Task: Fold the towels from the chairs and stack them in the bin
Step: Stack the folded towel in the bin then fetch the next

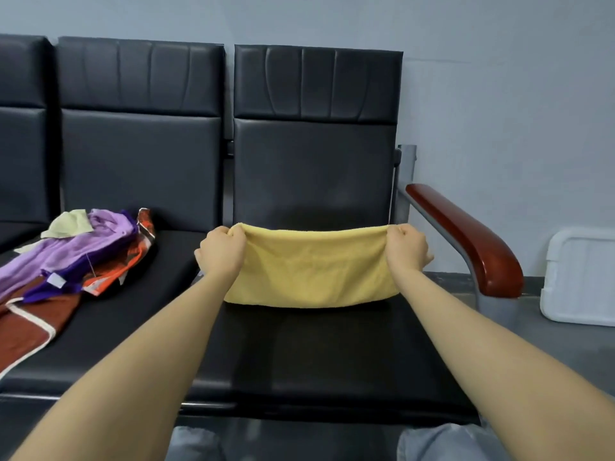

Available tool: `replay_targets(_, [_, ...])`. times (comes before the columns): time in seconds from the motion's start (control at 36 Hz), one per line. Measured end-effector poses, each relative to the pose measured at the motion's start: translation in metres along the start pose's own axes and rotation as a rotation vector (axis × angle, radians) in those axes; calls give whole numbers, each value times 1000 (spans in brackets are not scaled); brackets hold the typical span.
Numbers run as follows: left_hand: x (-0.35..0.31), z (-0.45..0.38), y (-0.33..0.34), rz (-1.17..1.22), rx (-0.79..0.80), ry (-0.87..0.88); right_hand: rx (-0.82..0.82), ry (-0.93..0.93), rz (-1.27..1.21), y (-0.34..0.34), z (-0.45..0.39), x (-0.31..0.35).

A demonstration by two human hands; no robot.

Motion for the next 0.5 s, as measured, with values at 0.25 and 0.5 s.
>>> replay_targets(0.25, [47,-26,51,-184,131,-54,178,55,43,57,-13,-41])
replay_targets(0.5, [67,-40,82,-297,134,-5,272,21,222,111,-23,-72])
Point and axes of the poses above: each hand's wrist, its own z-axis away from the middle knuckle, its own y-axis out of the palm, x = y × z, the point moved 10 cm from there along -z, towards the middle knuckle
